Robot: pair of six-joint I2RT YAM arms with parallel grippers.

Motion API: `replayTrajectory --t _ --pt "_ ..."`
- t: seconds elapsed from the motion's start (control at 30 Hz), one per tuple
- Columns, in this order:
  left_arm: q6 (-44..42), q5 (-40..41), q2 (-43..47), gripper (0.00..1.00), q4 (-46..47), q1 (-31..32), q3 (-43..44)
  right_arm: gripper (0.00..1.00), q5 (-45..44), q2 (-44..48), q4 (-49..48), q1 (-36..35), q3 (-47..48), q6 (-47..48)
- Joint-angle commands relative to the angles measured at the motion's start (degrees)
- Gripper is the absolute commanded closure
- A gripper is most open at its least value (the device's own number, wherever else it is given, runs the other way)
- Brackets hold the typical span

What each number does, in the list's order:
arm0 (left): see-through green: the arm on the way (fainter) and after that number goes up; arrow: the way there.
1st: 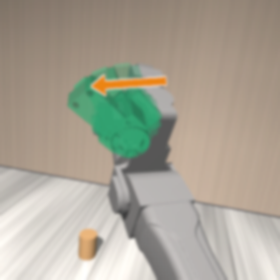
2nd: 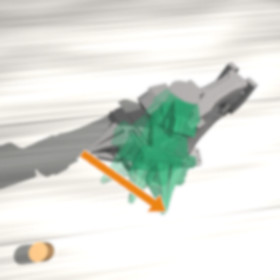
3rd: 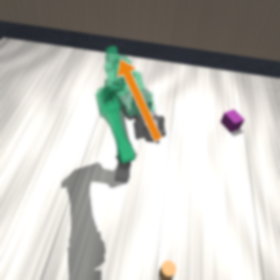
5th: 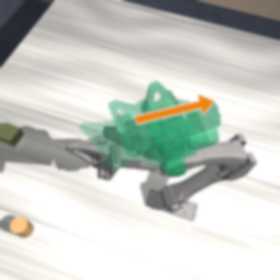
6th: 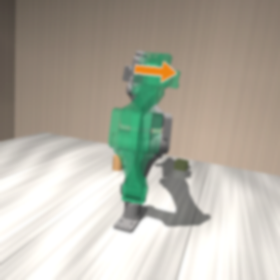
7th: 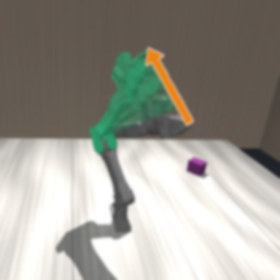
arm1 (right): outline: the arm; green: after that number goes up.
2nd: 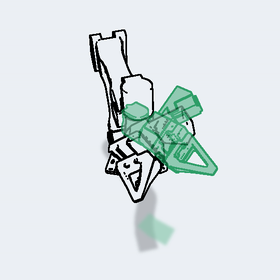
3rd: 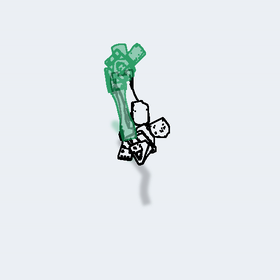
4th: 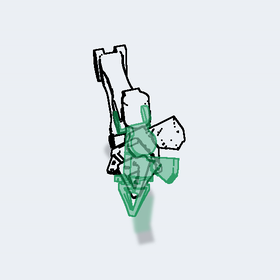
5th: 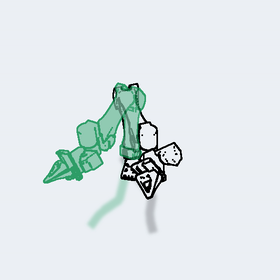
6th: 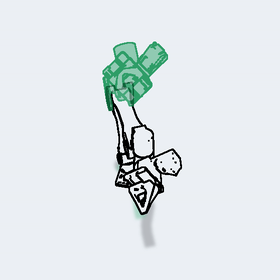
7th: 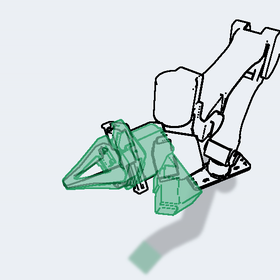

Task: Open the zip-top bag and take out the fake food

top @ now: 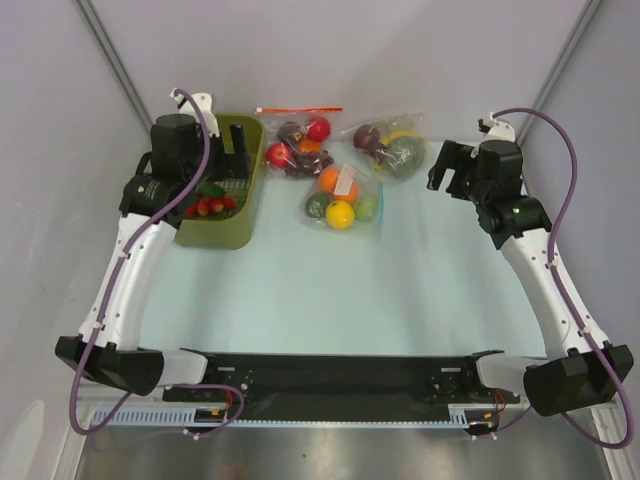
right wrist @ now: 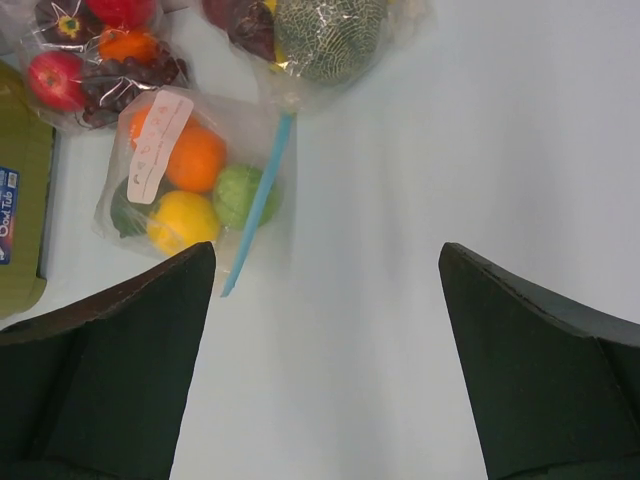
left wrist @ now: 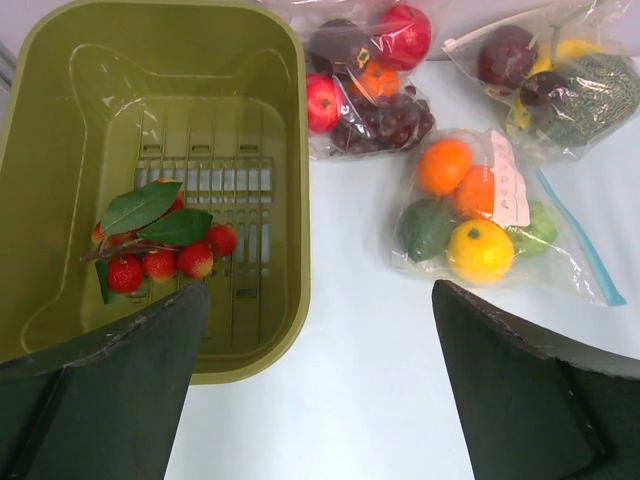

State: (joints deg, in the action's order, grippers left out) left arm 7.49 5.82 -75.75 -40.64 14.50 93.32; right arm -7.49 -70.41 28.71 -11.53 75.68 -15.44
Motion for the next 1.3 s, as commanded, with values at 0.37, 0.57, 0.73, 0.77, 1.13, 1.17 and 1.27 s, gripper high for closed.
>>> replayTrajectory --t 0.37,0.57,0.73,0.77,1.13,1.17,1.27 --pt "-1.24 0.42 -0.63 0.0 2.32 0.96 2.48 0.0 -0.95 0.28 -3.14 0.19 1.04 1.47" --pt "-3.18 0.85 -12.12 0.0 4.79 7.37 8.87 0.0 1.41 -1.22 -2.08 0.19 1.4 -0.73" --pt "-3.79 -0.37 -26.1 0.0 3.2 14.4 19.08 0.0 3.35 -1.83 -0.85 0.19 0.7 -1.34" --pt "-3.36 -1.16 -30.73 0.0 2.77 15.02 22.57 0.0 3.7 -1.92 -0.59 0.19 0.52 -1.26" --pt "-0.98 -6.95 -51.51 0.0 0.13 16.35 36.84 0.0 4.5 -3.85 1.0 0.1 0.87 -3.01" --pt "-0.63 -7.14 -52.3 0.0 0.13 16.43 36.93 0.0 4.76 -4.38 1.0 0.19 1.4 -3.28" --pt "-0.37 -7.23 -54.33 0.0 -0.14 16.35 36.24 0.0 5.64 -6.66 1.61 0.19 3.5 -3.45"
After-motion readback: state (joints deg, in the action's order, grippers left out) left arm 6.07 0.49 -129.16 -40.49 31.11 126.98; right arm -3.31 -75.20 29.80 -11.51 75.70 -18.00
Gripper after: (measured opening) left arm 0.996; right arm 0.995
